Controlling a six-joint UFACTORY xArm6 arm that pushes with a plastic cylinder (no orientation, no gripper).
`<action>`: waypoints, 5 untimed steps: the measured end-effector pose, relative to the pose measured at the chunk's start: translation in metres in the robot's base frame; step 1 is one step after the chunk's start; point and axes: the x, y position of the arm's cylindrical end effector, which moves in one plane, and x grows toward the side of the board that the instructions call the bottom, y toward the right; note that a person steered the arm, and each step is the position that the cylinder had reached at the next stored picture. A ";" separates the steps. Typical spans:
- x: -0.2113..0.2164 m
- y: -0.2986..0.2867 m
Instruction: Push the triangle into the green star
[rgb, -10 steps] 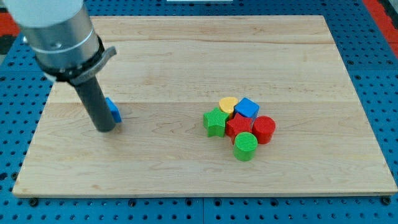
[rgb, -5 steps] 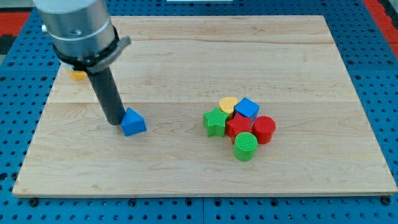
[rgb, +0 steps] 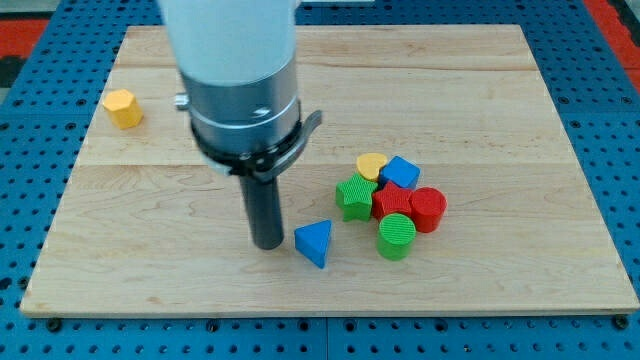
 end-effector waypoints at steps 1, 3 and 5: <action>0.031 0.014; 0.017 0.076; 0.004 0.082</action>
